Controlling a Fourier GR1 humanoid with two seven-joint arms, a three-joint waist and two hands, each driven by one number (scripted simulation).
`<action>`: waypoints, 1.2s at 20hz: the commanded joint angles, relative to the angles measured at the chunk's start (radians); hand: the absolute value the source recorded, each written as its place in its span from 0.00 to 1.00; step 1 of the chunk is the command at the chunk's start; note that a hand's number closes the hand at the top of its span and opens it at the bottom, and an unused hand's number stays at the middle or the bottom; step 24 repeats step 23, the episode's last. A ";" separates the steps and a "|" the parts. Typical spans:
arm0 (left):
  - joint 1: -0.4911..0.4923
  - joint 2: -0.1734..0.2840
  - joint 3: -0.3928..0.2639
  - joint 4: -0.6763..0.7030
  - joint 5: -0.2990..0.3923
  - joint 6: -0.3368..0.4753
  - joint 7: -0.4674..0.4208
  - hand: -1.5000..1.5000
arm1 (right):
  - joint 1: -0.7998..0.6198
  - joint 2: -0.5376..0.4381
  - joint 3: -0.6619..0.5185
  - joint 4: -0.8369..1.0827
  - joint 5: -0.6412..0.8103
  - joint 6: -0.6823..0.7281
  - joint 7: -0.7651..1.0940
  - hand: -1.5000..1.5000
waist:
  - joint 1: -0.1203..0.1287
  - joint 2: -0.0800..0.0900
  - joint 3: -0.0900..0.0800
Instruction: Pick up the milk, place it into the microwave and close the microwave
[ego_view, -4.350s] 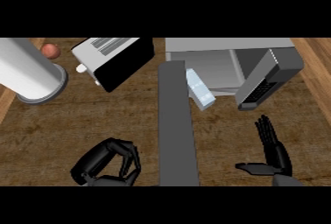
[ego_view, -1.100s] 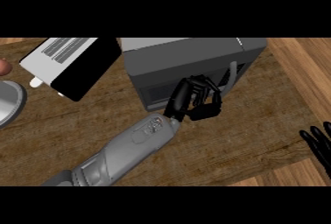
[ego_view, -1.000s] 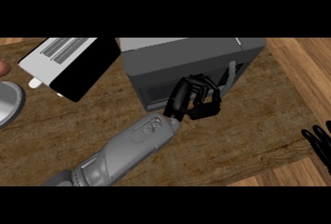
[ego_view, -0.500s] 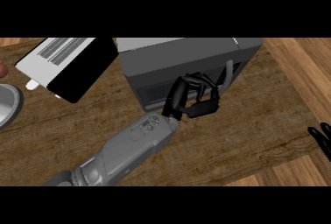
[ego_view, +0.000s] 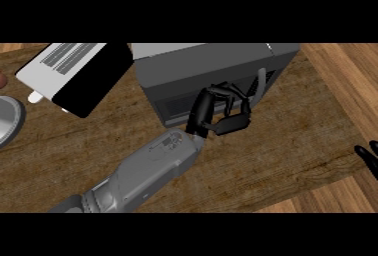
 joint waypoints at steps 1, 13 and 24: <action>-0.044 0.001 0.065 0.111 0.030 0.018 -0.019 1.00 | 0.000 -0.022 -0.001 -0.019 -0.028 0.022 0.010 0.00 | -0.012 0.015 -0.002; -0.062 0.001 0.054 0.114 0.088 0.037 -0.081 1.00 | -0.010 -0.054 0.010 -0.049 -0.069 0.039 0.036 0.00 | -0.025 0.020 -0.001; -0.048 0.001 0.033 0.122 0.117 0.048 -0.145 1.00 | -0.016 -0.062 0.016 -0.063 -0.091 0.037 0.048 0.00 | -0.032 0.033 -0.001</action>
